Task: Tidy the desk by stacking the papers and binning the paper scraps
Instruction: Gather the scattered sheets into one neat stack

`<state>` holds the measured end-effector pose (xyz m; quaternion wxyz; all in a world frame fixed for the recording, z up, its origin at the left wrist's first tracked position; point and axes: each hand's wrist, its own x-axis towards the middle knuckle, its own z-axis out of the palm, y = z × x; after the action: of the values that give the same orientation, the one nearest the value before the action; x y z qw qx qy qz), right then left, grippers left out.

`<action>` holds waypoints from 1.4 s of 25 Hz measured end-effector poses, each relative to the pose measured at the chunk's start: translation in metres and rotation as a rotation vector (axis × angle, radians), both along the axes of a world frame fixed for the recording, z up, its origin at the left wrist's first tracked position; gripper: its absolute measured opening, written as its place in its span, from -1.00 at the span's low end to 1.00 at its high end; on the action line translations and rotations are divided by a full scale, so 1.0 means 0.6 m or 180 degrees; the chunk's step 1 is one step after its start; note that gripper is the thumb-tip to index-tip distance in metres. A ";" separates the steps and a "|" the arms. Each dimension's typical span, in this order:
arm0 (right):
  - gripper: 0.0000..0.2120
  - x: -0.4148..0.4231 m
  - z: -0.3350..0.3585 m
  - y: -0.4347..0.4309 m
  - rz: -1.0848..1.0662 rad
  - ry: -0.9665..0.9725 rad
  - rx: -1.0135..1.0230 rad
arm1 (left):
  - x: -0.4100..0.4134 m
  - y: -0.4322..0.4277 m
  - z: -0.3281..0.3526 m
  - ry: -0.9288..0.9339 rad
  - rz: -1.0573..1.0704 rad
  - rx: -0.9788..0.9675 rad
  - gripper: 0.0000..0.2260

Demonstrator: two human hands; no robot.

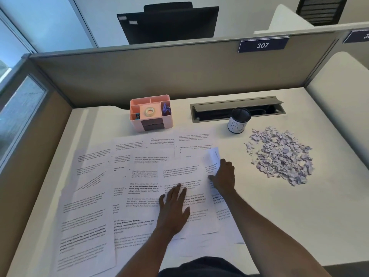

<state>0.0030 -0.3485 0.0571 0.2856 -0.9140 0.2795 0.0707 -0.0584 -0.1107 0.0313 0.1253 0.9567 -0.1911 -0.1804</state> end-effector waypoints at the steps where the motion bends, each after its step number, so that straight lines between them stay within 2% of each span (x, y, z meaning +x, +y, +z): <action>1: -0.31 0.004 -0.001 0.002 -0.0036 0.0030 0.0000 | 0.000 0.000 0.000 -0.0030 0.0014 -0.0008 -0.36; 3: -0.29 0.013 -0.003 -0.003 -0.0157 0.0075 0.0113 | 0.000 -0.002 0.002 -0.0018 0.0001 0.0056 -0.36; 6: -0.26 0.026 0.002 -0.029 -0.0649 0.0124 0.0785 | 0.000 -0.002 0.002 0.0008 0.0006 -0.0031 -0.36; 9: -0.46 0.031 -0.002 -0.070 -0.0706 0.0206 0.1481 | -0.004 0.003 -0.003 -0.0039 0.0012 -0.0096 -0.35; 13: -0.53 0.006 0.010 -0.093 -0.0834 0.0114 0.2579 | -0.007 -0.003 -0.007 -0.0094 -0.0009 -0.0036 -0.35; 15: -0.57 -0.018 0.010 -0.087 -0.0957 -0.0078 0.2769 | -0.007 -0.007 -0.011 -0.0137 -0.0033 -0.0111 -0.33; 19: -0.58 -0.049 -0.005 -0.070 -0.0737 -0.0367 0.2886 | -0.006 -0.027 -0.013 -0.0138 -0.0214 -0.0120 -0.34; 21: -0.49 -0.058 -0.002 -0.060 -0.0468 -0.0278 0.2981 | -0.008 -0.038 -0.008 -0.0107 -0.0326 -0.0030 -0.34; 24: -0.32 -0.070 -0.008 -0.058 -0.0067 -0.0273 0.2479 | -0.009 -0.047 -0.012 -0.0148 -0.0396 -0.0279 -0.40; 26: -0.29 -0.074 -0.014 -0.067 -0.0058 -0.0323 0.2292 | -0.005 -0.039 -0.018 -0.0319 -0.0175 -0.0481 -0.41; 30: -0.54 -0.082 0.000 -0.095 -0.0451 -0.0321 0.2665 | 0.009 -0.006 -0.019 -0.0463 0.0997 -0.0205 -0.48; 33: -0.48 -0.094 0.005 -0.111 -0.0343 -0.0433 0.2286 | 0.012 0.017 -0.015 -0.0219 0.1255 0.0005 -0.49; 35: -0.51 -0.099 0.024 -0.122 -0.0211 -0.0619 0.2072 | 0.007 0.022 -0.013 -0.0202 0.1296 0.0035 -0.48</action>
<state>-0.0565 -0.4219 0.0717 0.5898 -0.7677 0.2433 0.0595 -0.0540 -0.0976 0.0234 0.1479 0.9814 0.0034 -0.1221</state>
